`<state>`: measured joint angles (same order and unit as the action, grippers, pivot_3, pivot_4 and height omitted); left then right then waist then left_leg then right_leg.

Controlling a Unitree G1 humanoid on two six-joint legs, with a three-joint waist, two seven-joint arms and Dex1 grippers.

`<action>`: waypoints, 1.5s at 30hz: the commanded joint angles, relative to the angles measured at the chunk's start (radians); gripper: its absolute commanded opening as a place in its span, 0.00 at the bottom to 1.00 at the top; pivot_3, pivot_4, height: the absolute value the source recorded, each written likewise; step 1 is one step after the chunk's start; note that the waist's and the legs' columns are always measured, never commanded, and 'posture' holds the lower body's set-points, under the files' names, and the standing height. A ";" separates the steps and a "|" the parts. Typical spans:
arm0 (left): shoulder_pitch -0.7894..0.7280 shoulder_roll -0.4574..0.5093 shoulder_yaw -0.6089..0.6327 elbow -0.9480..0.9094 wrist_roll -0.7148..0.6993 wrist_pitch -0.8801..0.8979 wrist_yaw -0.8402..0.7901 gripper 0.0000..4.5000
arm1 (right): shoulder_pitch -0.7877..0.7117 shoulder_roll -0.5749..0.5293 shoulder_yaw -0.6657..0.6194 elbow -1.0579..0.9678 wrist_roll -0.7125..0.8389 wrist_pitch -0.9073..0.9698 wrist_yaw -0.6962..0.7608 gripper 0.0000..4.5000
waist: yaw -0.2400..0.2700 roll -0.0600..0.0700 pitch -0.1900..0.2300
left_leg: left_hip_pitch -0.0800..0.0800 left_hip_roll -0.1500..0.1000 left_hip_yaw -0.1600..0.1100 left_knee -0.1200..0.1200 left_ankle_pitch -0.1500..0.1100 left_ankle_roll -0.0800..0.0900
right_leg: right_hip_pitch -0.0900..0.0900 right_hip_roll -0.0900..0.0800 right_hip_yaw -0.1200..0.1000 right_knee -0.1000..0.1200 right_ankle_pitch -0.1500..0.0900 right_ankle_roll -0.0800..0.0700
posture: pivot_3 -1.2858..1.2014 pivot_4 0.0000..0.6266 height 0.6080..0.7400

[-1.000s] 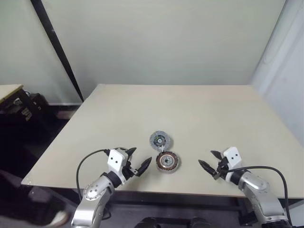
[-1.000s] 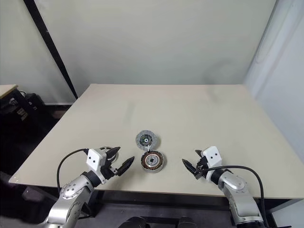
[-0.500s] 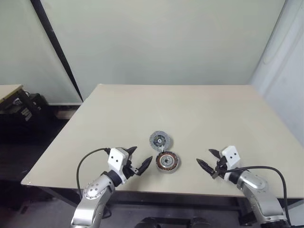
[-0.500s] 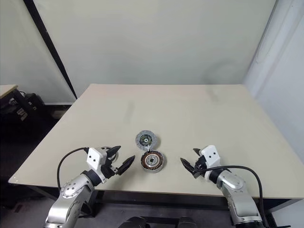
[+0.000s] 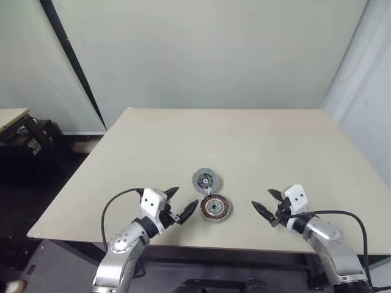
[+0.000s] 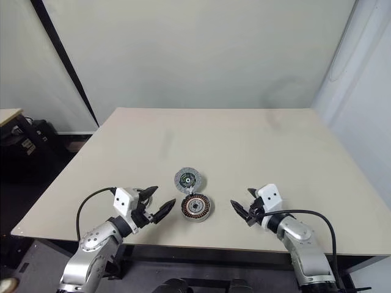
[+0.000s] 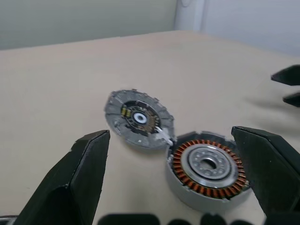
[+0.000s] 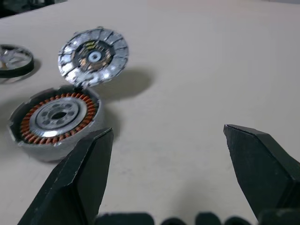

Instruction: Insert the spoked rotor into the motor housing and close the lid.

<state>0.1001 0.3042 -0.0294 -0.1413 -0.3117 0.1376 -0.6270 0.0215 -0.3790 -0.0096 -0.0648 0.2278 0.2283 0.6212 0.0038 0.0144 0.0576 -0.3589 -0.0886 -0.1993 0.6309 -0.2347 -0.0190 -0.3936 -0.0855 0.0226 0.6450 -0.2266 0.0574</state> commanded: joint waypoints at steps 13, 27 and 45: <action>0.063 0.029 0.038 -0.098 -0.062 0.024 -0.029 0.99 | -0.001 0.036 0.050 -0.097 -0.053 0.023 -0.100 0.91 | 0.001 0.000 0.000 | 0.000 0.000 0.000 0.000 -0.002 -0.003 | -0.001 0.000 0.000 0.000 0.000 0.000 | 0.52 0.00 1.00; -0.044 0.070 0.069 -0.038 -0.083 0.044 -0.066 0.99 | 0.052 0.015 -0.075 -0.199 -0.047 0.093 -0.226 0.91 | 0.002 0.000 0.000 | -0.001 0.000 0.001 -0.001 -0.002 -0.003 | -0.001 0.000 0.001 -0.001 0.000 0.000 | 0.52 0.00 1.00; -0.099 0.069 0.064 0.007 -0.084 0.050 -0.119 0.99 | 0.161 0.043 -0.113 -0.299 -0.037 0.172 -0.296 0.91 | 0.000 0.000 0.000 | -0.001 0.000 0.001 -0.001 -0.002 -0.003 | -0.001 0.000 0.001 -0.001 0.000 0.000 | 0.52 0.00 1.00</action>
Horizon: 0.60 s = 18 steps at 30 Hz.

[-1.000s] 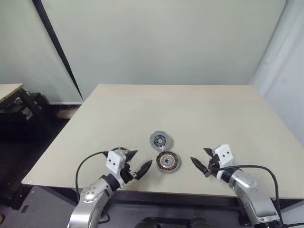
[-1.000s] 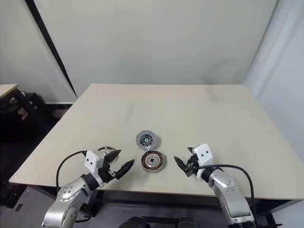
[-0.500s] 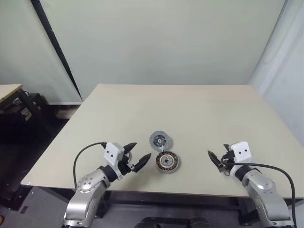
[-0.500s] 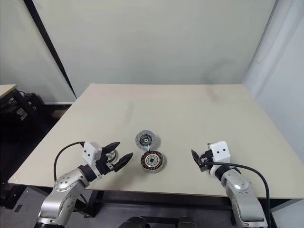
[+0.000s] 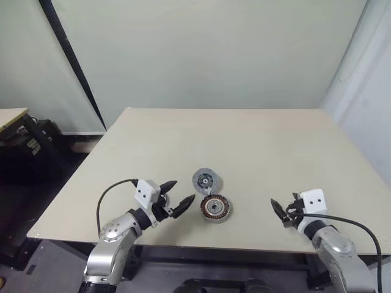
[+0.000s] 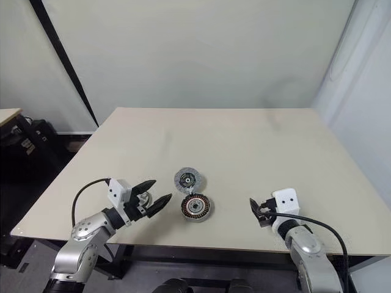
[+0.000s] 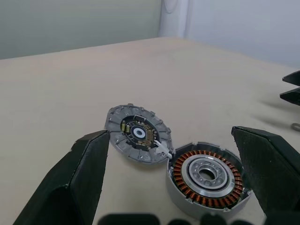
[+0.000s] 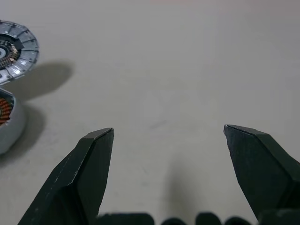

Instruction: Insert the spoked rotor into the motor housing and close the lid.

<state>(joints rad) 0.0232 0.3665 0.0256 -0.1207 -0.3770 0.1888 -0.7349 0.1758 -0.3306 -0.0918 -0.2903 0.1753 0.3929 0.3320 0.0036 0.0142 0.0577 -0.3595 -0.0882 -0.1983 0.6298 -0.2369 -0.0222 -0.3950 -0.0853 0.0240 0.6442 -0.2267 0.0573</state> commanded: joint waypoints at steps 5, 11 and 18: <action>-0.022 0.005 -0.002 -0.009 -0.014 0.003 -0.023 0.99 | 0.068 -0.008 -0.044 -0.132 0.023 0.042 -0.010 0.91 | 0.000 0.000 0.000 | 0.000 0.000 0.000 0.000 0.000 0.000 | 0.000 0.000 0.000 0.000 0.000 0.000 | 0.52 0.00 1.00; -0.028 0.011 -0.022 -0.007 -0.010 0.023 -0.047 0.99 | 0.120 -0.008 -0.051 -0.189 0.028 0.104 -0.024 0.91 | 0.000 0.000 0.000 | 0.000 0.000 0.000 0.000 0.000 0.000 | 0.000 0.000 0.000 0.000 0.000 0.000 | 0.52 0.00 1.00; -0.038 0.005 -0.037 -0.005 -0.011 0.040 -0.065 0.99 | 0.143 0.020 -0.083 -0.206 0.030 0.188 -0.083 0.91 | 0.000 0.000 0.000 | -0.001 0.001 0.000 0.000 0.000 -0.001 | 0.000 0.000 0.001 0.000 0.000 0.000 | 0.52 0.00 1.00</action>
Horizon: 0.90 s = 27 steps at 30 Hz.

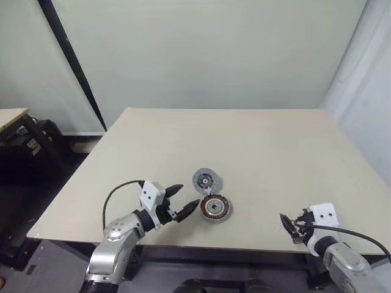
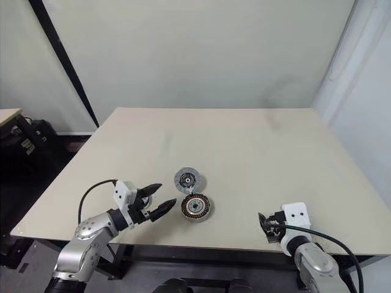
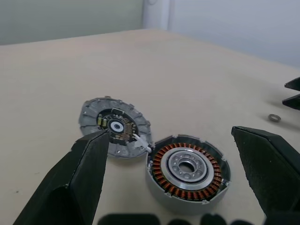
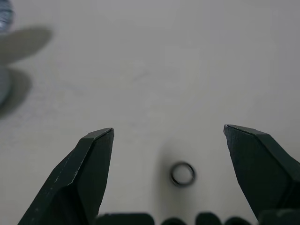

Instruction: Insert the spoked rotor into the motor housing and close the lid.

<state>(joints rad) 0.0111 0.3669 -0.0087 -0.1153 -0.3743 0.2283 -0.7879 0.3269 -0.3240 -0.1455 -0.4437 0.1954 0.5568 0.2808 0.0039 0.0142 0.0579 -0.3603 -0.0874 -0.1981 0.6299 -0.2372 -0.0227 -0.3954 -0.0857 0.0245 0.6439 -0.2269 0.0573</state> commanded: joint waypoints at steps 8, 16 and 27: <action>-0.033 0.005 -0.017 -0.012 -0.008 0.006 -0.020 0.99 | -0.038 0.039 -0.022 -0.015 0.002 0.084 -0.064 0.91 | 0.000 0.000 0.000 | -0.001 0.000 0.000 0.000 0.000 0.000 | -0.001 0.000 0.000 0.000 0.000 0.000 | 0.52 0.00 1.00; -0.024 0.006 -0.017 -0.025 -0.005 0.011 -0.016 0.99 | -0.061 0.035 0.006 0.024 -0.016 0.132 -0.076 0.91 | 0.000 0.000 0.000 | -0.001 0.000 0.000 -0.001 0.000 0.000 | -0.002 0.000 0.000 0.000 0.000 0.000 | 0.52 0.00 1.00; -0.007 0.002 -0.020 -0.045 -0.004 0.010 -0.004 0.99 | -0.091 0.045 0.006 0.048 -0.030 0.207 -0.117 0.91 | 0.000 0.000 0.000 | -0.001 0.000 0.001 -0.001 0.000 0.000 | -0.002 0.000 0.000 0.000 0.000 0.000 | 0.52 0.00 1.00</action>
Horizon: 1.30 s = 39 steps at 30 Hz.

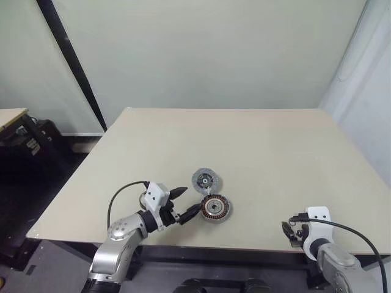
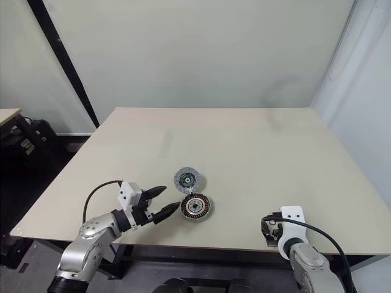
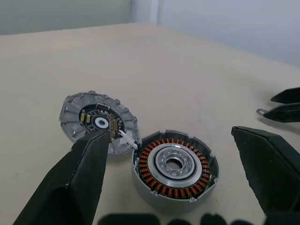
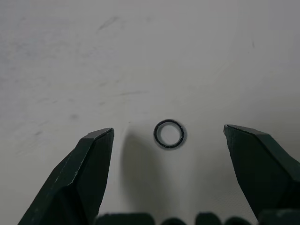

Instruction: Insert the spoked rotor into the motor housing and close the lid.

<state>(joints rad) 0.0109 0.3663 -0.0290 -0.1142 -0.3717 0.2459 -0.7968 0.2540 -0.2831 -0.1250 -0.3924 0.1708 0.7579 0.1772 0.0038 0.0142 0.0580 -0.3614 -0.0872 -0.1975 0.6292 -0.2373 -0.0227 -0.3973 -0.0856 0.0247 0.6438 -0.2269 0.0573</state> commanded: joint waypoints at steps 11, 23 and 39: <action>-0.006 0.000 -0.006 -0.049 -0.006 -0.012 0.009 0.99 | -0.047 0.014 -0.009 0.051 -0.012 0.017 -0.017 0.91 | -0.001 0.000 0.000 | 0.000 0.000 0.000 0.000 0.000 0.000 | -0.001 0.000 0.000 0.000 0.000 0.000 | 0.52 0.00 1.00; 0.002 -0.004 -0.007 -0.054 -0.005 -0.017 0.017 1.00 | -0.062 0.014 0.011 0.111 -0.032 -0.028 -0.022 0.57 | -0.001 -0.001 0.000 | 0.000 0.001 0.001 0.000 0.000 0.000 | 0.000 0.000 0.000 0.000 0.000 0.000 | 0.52 0.00 1.00; 0.024 -0.004 0.001 -0.065 -0.004 -0.020 0.029 1.00 | -0.056 0.020 0.008 0.088 -0.013 -0.114 -0.003 0.15 | 0.000 -0.001 0.000 | 0.000 0.001 0.001 0.000 0.000 0.000 | 0.001 0.000 0.000 -0.001 0.000 0.000 | 0.52 0.00 1.00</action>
<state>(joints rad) 0.0390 0.3582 -0.0333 -0.1337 -0.3710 0.2448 -0.7705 0.2046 -0.2616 -0.1004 -0.2687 0.1568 0.6783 0.1688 0.0034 0.0129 0.0581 -0.3617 -0.0866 -0.1968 0.6294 -0.2373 -0.0228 -0.3971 -0.0857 0.0248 0.6424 -0.2269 0.0573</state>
